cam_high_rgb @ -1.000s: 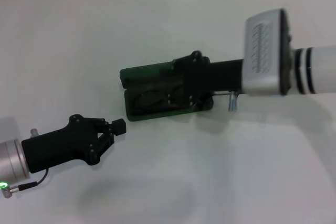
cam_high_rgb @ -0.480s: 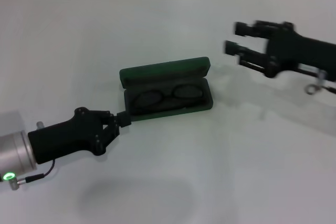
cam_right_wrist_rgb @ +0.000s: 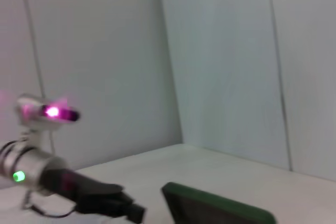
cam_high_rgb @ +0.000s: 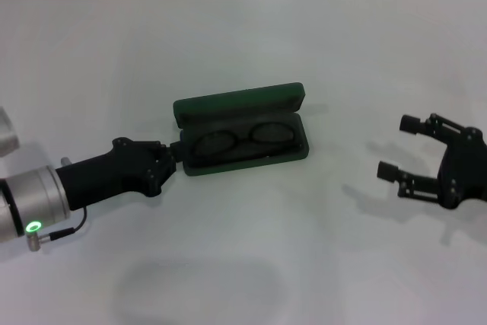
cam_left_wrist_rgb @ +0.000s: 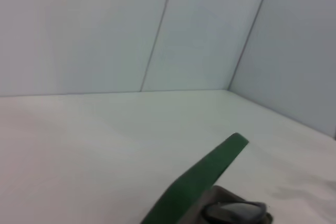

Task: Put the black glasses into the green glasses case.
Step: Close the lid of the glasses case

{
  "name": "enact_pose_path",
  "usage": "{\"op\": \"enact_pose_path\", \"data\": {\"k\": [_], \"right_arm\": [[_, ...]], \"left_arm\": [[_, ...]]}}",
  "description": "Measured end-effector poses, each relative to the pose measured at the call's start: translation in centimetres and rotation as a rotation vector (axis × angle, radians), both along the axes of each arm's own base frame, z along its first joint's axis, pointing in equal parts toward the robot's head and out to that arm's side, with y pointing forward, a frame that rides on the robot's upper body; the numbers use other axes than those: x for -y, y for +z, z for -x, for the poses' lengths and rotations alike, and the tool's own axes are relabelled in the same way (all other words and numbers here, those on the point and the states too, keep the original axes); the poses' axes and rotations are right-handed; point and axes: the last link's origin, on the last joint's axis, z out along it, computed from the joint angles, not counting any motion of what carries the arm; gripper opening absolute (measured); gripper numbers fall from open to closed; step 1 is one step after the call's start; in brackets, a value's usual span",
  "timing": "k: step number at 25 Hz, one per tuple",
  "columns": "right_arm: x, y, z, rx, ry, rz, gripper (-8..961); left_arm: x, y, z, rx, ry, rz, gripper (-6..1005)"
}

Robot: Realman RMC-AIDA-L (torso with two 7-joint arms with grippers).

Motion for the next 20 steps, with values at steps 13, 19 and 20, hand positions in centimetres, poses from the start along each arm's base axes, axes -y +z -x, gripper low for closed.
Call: {"op": "enact_pose_path", "data": {"k": [13,19,20], "right_arm": [[1.8,-2.2,-0.4,0.043,0.027,0.088,871],[1.8,-2.3,-0.4,0.045,0.029,0.09,870],[1.8,-2.3,-0.4,0.046,0.029,0.09,870]], "left_arm": [[-2.6,-1.6,-1.0,-0.052,0.038,-0.009,72],[-3.8,-1.7,-1.3,-0.08,0.044,-0.026,73],[-4.0,-1.8,-1.3,-0.09,0.05,-0.031,73]]}}
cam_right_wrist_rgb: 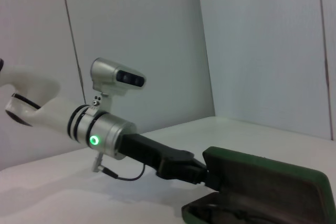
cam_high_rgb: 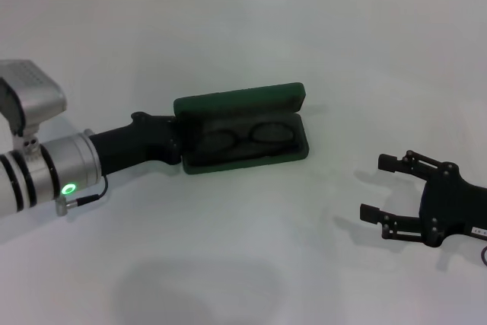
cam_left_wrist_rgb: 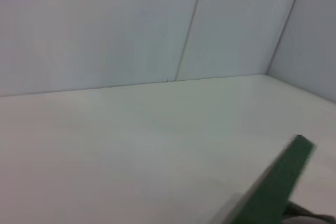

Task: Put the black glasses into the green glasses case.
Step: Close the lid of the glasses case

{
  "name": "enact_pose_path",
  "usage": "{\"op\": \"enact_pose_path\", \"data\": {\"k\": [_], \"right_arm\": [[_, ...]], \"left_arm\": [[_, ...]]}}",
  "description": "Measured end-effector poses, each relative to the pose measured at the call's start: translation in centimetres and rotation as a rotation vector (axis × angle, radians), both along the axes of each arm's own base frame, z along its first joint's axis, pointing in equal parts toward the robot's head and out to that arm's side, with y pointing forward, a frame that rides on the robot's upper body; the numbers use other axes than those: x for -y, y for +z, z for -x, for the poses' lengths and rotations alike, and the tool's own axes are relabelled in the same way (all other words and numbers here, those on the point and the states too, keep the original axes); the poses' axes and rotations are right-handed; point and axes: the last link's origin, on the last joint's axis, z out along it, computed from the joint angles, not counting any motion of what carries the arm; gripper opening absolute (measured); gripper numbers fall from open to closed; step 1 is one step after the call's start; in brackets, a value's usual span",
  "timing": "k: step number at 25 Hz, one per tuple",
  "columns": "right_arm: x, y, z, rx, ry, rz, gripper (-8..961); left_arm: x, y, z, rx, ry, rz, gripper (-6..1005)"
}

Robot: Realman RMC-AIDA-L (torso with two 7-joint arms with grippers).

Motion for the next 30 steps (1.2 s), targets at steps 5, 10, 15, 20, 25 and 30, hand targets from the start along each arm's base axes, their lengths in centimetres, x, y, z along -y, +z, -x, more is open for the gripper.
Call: {"op": "enact_pose_path", "data": {"k": [5,10,15,20,25,30], "right_arm": [[0.0,0.0,0.0,0.0,-0.001,0.0,869],[-0.1,0.0,0.1,0.0,0.004,0.0,869],[-0.4,0.0,0.3,0.0,0.013,0.0,869],[-0.5,0.0,0.4,0.0,0.014,-0.001,869],[-0.5,0.1,0.3,-0.002,0.01,-0.006,869],[-0.5,0.2,0.3,-0.001,0.01,-0.008,869]], "left_arm": [[-0.7,0.2,0.5,-0.04,0.023,-0.024,74],[-1.7,1.3,0.4,-0.067,0.01,-0.064,75],[-2.9,1.8,-0.1,-0.078,0.007,-0.096,76],[-3.2,2.1,-0.2,-0.066,0.015,-0.115,77],[-2.1,2.5,0.5,-0.019,0.05,-0.079,78],[0.2,4.1,0.9,0.119,0.08,-0.007,79]]}}
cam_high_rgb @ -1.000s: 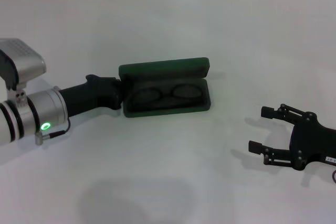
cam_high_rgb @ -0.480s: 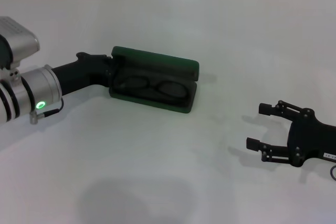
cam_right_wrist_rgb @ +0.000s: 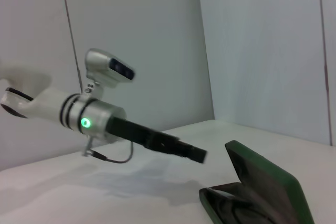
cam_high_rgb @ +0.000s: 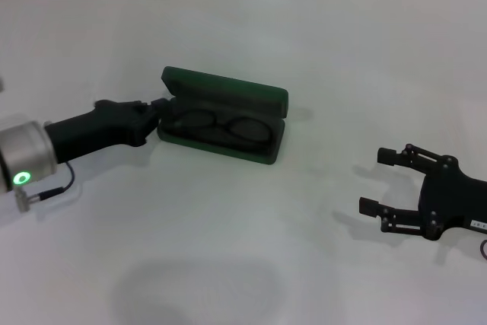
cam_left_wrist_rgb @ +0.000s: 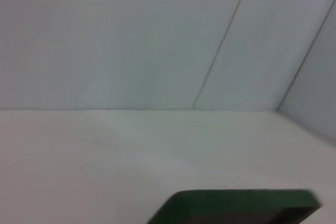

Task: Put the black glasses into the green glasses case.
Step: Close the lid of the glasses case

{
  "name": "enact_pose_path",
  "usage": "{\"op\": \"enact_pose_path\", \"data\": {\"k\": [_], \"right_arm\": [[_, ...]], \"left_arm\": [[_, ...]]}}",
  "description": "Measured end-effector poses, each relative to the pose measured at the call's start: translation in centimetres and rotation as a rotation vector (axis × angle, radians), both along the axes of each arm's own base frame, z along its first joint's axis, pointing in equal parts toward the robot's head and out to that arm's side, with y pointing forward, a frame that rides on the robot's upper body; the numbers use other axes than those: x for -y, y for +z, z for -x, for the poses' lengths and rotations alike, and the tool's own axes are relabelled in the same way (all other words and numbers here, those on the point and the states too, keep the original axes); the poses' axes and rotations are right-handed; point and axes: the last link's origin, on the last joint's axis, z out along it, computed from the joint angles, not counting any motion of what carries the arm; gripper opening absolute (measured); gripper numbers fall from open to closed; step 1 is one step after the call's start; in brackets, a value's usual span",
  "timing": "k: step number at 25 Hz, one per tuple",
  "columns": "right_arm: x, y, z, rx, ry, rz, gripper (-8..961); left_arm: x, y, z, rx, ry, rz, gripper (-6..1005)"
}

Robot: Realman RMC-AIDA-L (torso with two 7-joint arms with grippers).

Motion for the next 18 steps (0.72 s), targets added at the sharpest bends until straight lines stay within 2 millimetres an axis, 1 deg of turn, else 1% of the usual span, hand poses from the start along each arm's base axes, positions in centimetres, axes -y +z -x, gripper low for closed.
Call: {"op": "enact_pose_path", "data": {"k": [2,3,5,8,12,13,14,15,16,18], "right_arm": [[0.0,0.0,0.0,0.003,-0.002,-0.002,869],[-0.1,0.0,-0.1,0.005,-0.004,-0.003,869],[-0.2,0.0,-0.2,0.01,-0.008,-0.006,869],[-0.3,-0.1,-0.2,0.015,-0.014,-0.011,869],[-0.4,-0.1,-0.3,0.021,-0.024,-0.019,869],[-0.4,-0.1,-0.3,0.021,-0.024,-0.02,869],[-0.4,-0.1,-0.3,0.021,-0.025,-0.021,869],[-0.4,-0.1,-0.3,0.021,-0.025,-0.021,869],[-0.4,0.0,-0.4,0.02,-0.026,-0.022,869],[-0.4,0.0,-0.4,0.02,-0.028,-0.023,869]], "left_arm": [[0.3,0.7,-0.1,0.061,0.037,0.022,80],[0.3,1.2,-0.5,0.109,0.058,0.046,80],[0.3,1.4,-1.1,0.134,0.047,0.061,80],[-0.3,1.3,-3.0,0.16,-0.002,0.063,81],[-2.5,1.0,-5.5,0.145,-0.021,0.043,82],[-3.0,0.9,-5.7,0.144,-0.009,0.041,82],[-3.8,0.7,-6.2,0.139,0.014,0.038,82],[-3.8,0.7,-6.2,0.139,0.014,0.038,82],[-5.4,0.1,-7.0,0.106,0.055,0.027,83],[-6.3,-0.5,-7.5,0.064,0.074,0.022,83]]}}
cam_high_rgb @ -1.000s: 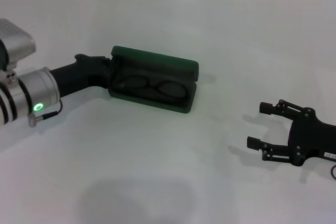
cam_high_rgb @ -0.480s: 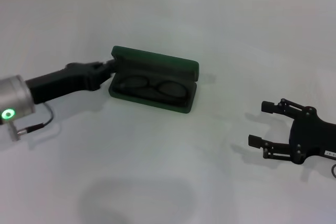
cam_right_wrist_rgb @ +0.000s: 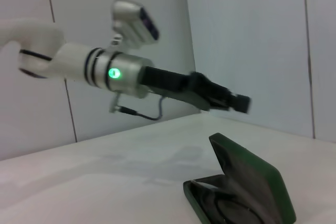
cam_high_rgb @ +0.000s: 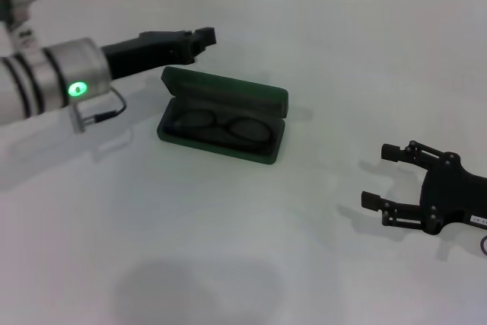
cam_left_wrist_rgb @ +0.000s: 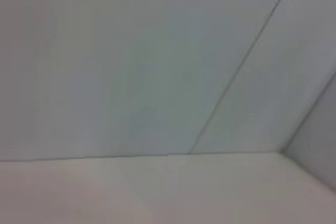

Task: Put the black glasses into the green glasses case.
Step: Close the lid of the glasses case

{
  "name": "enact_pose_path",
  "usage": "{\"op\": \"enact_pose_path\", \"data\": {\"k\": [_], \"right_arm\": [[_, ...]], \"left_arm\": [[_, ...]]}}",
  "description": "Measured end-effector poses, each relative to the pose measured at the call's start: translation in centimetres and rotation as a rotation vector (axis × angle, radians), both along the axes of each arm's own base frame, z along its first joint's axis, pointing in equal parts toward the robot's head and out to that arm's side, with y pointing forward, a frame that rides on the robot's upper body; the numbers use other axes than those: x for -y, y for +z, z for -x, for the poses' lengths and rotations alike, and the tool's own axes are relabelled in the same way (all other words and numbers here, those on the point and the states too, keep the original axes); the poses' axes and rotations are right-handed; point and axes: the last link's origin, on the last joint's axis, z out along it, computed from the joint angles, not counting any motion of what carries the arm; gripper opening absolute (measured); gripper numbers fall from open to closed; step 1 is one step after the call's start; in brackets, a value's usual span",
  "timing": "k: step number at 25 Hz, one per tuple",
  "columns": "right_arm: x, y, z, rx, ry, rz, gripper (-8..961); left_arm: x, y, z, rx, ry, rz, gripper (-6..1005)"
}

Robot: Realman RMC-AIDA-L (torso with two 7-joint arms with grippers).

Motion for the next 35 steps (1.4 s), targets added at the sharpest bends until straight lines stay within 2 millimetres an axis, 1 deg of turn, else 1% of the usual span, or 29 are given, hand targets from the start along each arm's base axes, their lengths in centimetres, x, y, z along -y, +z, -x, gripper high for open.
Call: {"op": "enact_pose_path", "data": {"k": [1,5,8,11,18,27,30,35], "right_arm": [[0.0,0.0,0.0,0.0,-0.001,0.0,869],[0.0,0.0,0.0,-0.001,-0.002,-0.001,869],[0.0,0.0,0.0,0.0,-0.002,-0.002,869],[0.0,0.1,-0.1,0.002,-0.002,-0.003,869],[0.0,0.1,-0.1,0.003,-0.002,-0.003,869],[-0.1,0.1,0.0,0.003,-0.001,-0.004,869],[-0.3,0.0,0.0,0.007,-0.003,-0.007,869],[-0.6,0.0,0.2,0.01,0.002,-0.009,869]], "left_arm": [[-0.6,-0.4,-0.3,-0.032,0.016,-0.007,83],[-1.8,-1.8,-1.2,-0.131,0.06,-0.042,84],[-1.7,-2.9,-1.8,-0.149,0.063,-0.047,85],[-1.5,-3.6,-1.9,-0.161,0.065,-0.047,85],[-0.9,-3.8,-0.5,-0.175,0.101,-0.048,87],[-0.1,-3.8,0.4,-0.18,0.106,-0.039,89],[0.3,-3.8,0.7,-0.188,0.09,-0.037,89],[1.3,-3.7,0.9,-0.167,0.011,-0.062,90]]}}
